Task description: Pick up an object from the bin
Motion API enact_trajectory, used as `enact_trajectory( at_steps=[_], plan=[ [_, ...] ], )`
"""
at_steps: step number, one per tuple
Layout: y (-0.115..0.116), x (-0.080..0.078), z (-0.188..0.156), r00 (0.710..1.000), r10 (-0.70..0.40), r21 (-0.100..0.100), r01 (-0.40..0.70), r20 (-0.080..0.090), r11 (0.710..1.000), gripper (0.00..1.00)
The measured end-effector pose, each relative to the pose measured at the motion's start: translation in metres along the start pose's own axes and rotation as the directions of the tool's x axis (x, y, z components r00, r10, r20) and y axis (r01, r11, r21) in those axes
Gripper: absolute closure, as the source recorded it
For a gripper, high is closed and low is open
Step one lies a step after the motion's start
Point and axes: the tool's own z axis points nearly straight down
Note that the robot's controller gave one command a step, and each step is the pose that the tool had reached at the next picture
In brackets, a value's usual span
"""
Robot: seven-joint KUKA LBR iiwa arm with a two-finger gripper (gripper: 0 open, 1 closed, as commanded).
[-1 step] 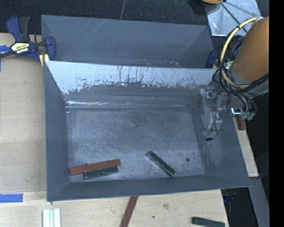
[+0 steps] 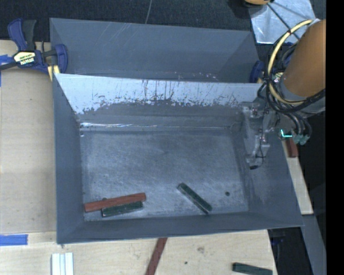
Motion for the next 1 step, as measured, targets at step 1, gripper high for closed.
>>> enact_trajectory(
  at_steps=[1],
  plan=[
    [-0.0058, -0.0092, 0.0341, 0.997, -0.077, 0.001, 0.077, 0.007, 0.997, 0.00]
  ],
)
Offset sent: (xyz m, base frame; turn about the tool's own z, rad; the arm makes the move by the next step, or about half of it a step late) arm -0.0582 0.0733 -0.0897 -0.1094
